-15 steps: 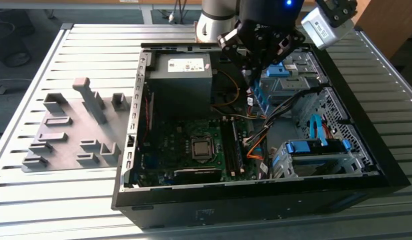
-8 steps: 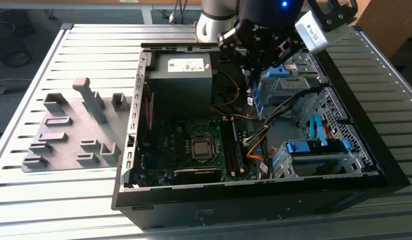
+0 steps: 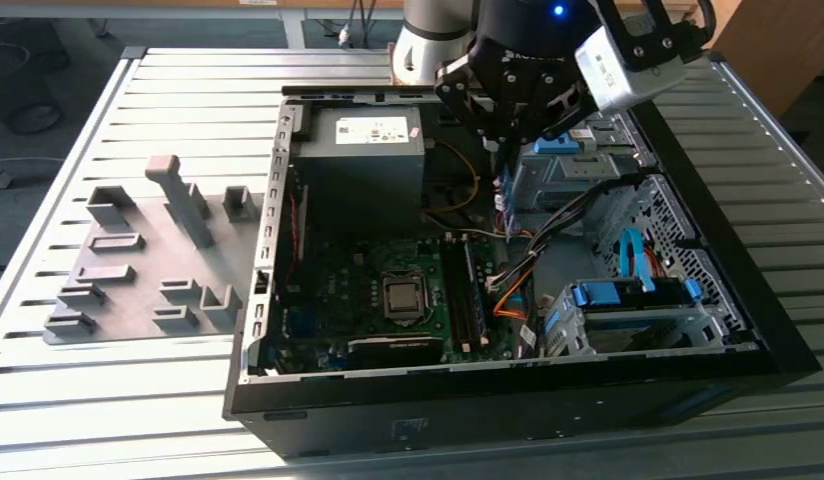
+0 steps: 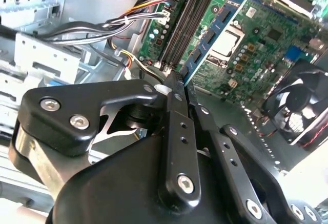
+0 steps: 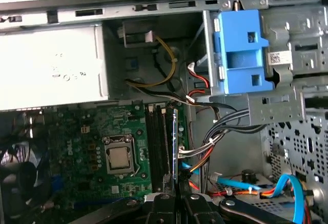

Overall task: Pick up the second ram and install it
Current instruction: 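Insert the second ram into the second slot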

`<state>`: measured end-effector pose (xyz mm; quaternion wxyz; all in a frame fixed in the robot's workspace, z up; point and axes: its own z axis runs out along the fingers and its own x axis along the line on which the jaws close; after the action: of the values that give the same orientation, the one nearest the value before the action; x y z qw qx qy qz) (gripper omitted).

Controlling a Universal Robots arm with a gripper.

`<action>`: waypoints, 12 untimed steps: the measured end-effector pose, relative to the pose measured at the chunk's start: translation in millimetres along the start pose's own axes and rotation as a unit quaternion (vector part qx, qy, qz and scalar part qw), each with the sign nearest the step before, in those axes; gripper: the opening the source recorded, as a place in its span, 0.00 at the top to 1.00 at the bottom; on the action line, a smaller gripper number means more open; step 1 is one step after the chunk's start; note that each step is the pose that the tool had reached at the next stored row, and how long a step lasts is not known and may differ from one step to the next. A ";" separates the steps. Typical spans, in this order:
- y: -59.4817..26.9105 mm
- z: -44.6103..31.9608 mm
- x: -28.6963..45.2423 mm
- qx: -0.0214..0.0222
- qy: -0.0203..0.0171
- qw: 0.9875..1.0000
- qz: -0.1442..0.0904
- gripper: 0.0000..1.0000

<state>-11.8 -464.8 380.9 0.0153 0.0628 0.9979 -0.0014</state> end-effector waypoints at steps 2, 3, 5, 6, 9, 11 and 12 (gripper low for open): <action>0.0 0.0 0.0 0.000 0.000 1.000 0.001 0.86; 0.0 0.0 0.0 0.000 0.000 1.000 0.002 0.86; 0.1 0.0 0.0 0.000 0.000 1.000 0.002 0.86; 0.0 0.0 0.0 0.000 0.000 1.000 0.002 0.86; 0.0 0.3 0.7 0.000 0.000 1.000 0.002 0.86; 0.0 0.7 0.6 0.000 0.000 1.000 0.002 0.86; 0.0 0.8 0.7 0.000 0.000 1.000 0.002 0.86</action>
<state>-12.4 -464.8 380.0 0.0154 0.0645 0.9978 -0.0013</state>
